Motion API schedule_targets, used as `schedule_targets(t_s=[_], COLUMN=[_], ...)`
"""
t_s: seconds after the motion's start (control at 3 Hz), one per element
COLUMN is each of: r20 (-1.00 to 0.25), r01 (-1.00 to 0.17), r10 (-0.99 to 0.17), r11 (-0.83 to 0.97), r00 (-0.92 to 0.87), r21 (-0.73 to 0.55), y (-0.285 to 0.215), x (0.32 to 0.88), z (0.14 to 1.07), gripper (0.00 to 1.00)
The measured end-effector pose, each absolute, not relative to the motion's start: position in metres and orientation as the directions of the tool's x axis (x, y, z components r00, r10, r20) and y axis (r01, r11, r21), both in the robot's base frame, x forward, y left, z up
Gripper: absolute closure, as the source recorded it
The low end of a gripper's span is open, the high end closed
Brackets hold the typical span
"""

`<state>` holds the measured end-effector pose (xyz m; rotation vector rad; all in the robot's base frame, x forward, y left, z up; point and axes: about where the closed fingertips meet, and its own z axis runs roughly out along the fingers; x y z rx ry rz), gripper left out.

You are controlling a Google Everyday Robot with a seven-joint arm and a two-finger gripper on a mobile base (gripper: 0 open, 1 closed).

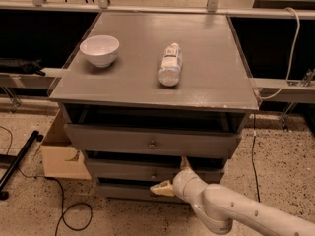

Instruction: Open middle drawer

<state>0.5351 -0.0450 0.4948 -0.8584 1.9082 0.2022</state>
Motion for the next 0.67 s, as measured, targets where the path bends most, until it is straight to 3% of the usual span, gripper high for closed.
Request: schedule_targets(t_s=[0.67], r20=[-0.828], r01=[-0.63], r10=[-0.486], r11=[0.743], r00=[-0.28], r21=[-0.224], y=[-0.048], x=[0.538], z=[0.476], gripper=[0.0])
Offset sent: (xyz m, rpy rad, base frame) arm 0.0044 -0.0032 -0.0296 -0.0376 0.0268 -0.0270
